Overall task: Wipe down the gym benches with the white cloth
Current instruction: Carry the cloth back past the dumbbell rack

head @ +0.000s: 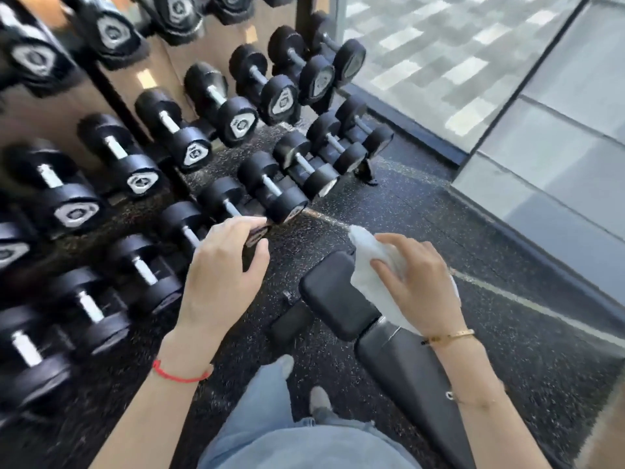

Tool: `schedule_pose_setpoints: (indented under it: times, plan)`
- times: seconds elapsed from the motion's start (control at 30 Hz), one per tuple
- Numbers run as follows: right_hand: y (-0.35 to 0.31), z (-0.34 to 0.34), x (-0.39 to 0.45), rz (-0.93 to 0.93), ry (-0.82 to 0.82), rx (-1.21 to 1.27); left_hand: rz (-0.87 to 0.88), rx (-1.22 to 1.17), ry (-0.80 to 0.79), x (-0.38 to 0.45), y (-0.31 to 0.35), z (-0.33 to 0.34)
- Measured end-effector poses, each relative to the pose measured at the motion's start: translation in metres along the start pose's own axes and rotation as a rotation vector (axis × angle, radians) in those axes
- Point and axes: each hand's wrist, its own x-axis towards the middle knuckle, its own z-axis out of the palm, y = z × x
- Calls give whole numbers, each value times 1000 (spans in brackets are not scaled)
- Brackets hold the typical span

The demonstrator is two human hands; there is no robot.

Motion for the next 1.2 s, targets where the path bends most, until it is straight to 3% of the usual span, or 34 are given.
schedule_pose_setpoints:
  times: [0.33, 0.73, 1.2]
  plan:
    - [-42, 28, -2, -298, -214, 47, -372, 128, 156, -108, -8, -45]
    - [-124, 77, -42, -532, -414, 139, -609, 225, 320, -216, -23, -98]
    - [-307, 188, -108, -887, -618, 150, -909, 280, 544, -356, -113, -196]
